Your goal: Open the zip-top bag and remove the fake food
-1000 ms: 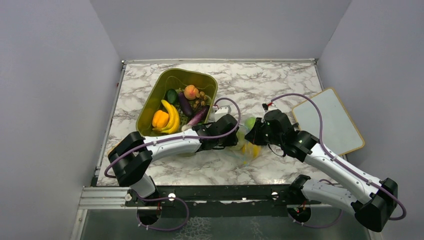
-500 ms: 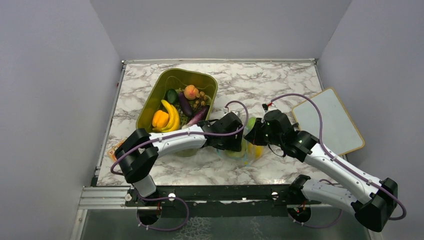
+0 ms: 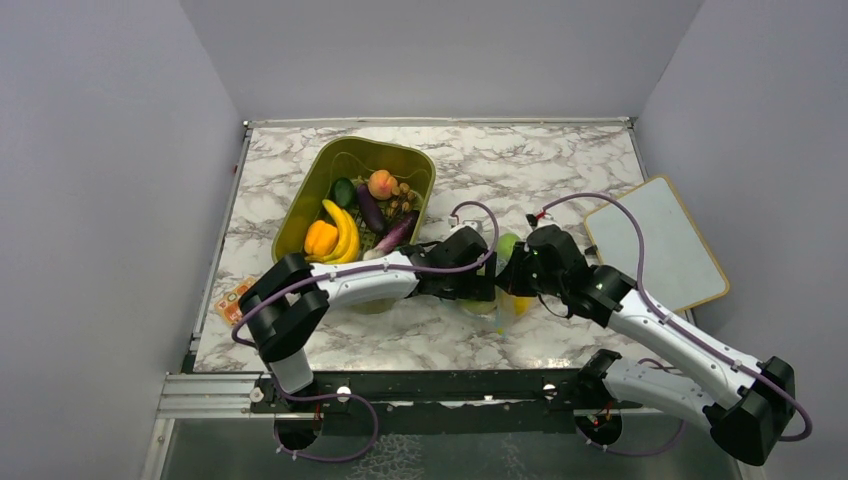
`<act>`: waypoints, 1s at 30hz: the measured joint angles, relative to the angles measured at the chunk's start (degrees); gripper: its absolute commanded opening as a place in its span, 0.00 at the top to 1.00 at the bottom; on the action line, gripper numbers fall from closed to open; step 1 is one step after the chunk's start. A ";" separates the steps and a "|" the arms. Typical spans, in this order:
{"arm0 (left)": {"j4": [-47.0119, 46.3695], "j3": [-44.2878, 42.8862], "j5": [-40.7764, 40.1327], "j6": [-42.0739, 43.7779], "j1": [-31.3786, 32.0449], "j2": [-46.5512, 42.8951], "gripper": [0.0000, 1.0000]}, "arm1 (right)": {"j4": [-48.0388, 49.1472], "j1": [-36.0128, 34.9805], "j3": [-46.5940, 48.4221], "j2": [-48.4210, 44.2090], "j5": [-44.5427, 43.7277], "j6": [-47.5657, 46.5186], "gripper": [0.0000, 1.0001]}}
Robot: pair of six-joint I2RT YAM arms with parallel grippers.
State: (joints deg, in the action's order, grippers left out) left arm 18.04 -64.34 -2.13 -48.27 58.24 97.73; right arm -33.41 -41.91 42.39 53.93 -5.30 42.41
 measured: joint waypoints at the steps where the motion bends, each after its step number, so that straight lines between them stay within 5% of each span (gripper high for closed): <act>1: -1.18 0.68 -0.11 -0.66 0.00 -0.13 0.11 | 0.00 0.00 -0.26 0.02 0.00 0.31 0.97; 6: -6.34 4.94 -0.68 -4.13 0.00 -1.97 0.32 | 0.09 0.00 -0.81 0.00 -0.02 1.11 0.94; 9: -7.45 6.01 -1.49 -5.57 0.00 -2.60 0.37 | 0.42 0.00 -0.92 0.00 -0.02 1.25 0.90; 15: -8.13 8.46 -2.47 -4.92 0.00 -4.90 0.16 | 1.31 0.00 -2.51 -0.46 0.02 1.25 0.84; 23: -8.33 8.52 -3.17 -5.27 0.00 -4.81 0.02 | 0.76 0.00 -2.49 0.59 0.04 0.85 0.81; 30: -8.13 5.57 -5.84 -8.07 0.00 -2.19 0.08 | 0.66 0.00 -2.49 0.39 0.04 0.90 0.75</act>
State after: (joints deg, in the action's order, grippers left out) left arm 9.91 -58.76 -7.97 -56.34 58.24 95.55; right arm -32.75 -41.91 39.90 54.33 -5.26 43.31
